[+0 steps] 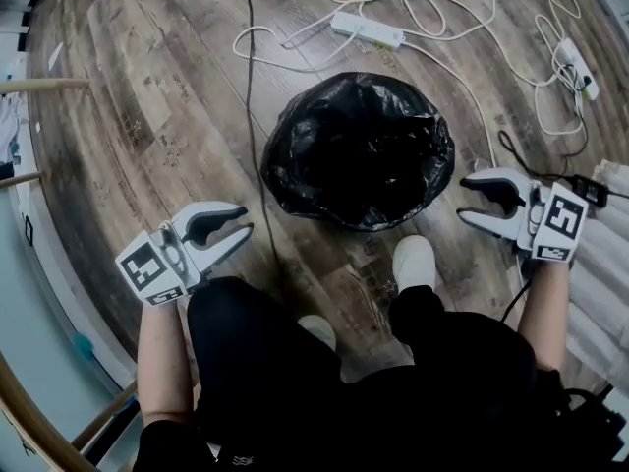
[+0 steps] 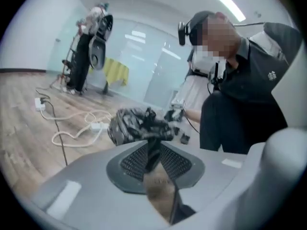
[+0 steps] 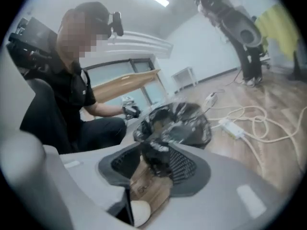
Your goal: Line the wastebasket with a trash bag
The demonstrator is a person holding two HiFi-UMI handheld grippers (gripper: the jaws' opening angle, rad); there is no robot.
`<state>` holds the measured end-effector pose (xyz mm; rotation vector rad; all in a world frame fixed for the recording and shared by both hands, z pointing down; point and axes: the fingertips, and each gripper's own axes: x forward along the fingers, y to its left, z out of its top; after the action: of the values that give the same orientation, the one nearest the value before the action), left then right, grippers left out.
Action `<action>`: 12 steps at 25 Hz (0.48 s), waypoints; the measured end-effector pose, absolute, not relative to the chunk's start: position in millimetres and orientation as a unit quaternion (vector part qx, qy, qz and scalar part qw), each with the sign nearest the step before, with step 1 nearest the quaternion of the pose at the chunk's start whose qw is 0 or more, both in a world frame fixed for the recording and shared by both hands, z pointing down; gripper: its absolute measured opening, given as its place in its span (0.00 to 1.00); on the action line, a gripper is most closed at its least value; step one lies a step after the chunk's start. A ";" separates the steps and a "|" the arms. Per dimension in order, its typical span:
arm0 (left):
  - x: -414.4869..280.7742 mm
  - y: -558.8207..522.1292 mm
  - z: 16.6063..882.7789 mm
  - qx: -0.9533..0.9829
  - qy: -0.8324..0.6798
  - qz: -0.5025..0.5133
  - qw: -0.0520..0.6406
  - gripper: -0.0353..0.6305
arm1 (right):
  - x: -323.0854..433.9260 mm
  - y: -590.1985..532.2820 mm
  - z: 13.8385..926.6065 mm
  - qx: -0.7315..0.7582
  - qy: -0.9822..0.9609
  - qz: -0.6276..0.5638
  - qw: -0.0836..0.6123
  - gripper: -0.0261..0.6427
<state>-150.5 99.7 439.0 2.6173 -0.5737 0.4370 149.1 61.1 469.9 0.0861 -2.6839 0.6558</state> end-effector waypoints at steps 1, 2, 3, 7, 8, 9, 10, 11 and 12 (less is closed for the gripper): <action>-149.4 86.0 418.8 0.944 -0.239 0.121 0.192 0.16 | 152.7 42.1 458.4 0.073 -0.955 0.230 0.172 0.30; -147.4 71.2 401.5 0.942 -0.272 0.091 0.172 0.10 | 156.4 23.5 448.2 0.115 -0.954 0.225 0.159 0.30; -145.6 55.9 387.8 0.937 -0.306 0.069 0.153 0.06 | 159.4 6.4 439.4 0.155 -0.952 0.218 0.148 0.30; -152.3 -1.1 364.1 0.885 -0.452 0.020 0.110 0.06 | 163.0 -48.1 413.3 0.291 -0.934 0.183 0.093 0.28; -156.4 -10.5 365.8 0.865 -0.490 0.019 0.106 0.06 | 164.6 -56.3 409.4 0.320 -0.927 0.180 0.074 0.28; -158.8 -16.2 370.6 0.847 -0.521 0.027 0.101 0.06 | 166.8 -60.7 407.5 0.347 -0.919 0.178 0.056 0.27; -158.4 -18.1 377.7 0.833 -0.543 0.045 0.095 0.06 | 168.9 -61.3 408.0 0.370 -0.911 0.175 0.044 0.27; -155.4 -17.5 385.8 0.824 -0.555 0.067 0.087 0.06 | 170.1 -59.0 410.8 0.386 -0.906 0.170 0.040 0.25; -150.8 -15.8 393.7 0.819 -0.561 0.091 0.078 0.06 | 170.1 -55.6 415.2 0.396 -0.902 0.164 0.043 0.23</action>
<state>-150.8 -15.8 393.7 2.4538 -1.6789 0.2712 170.1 -55.6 415.2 1.2120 -2.7602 0.5010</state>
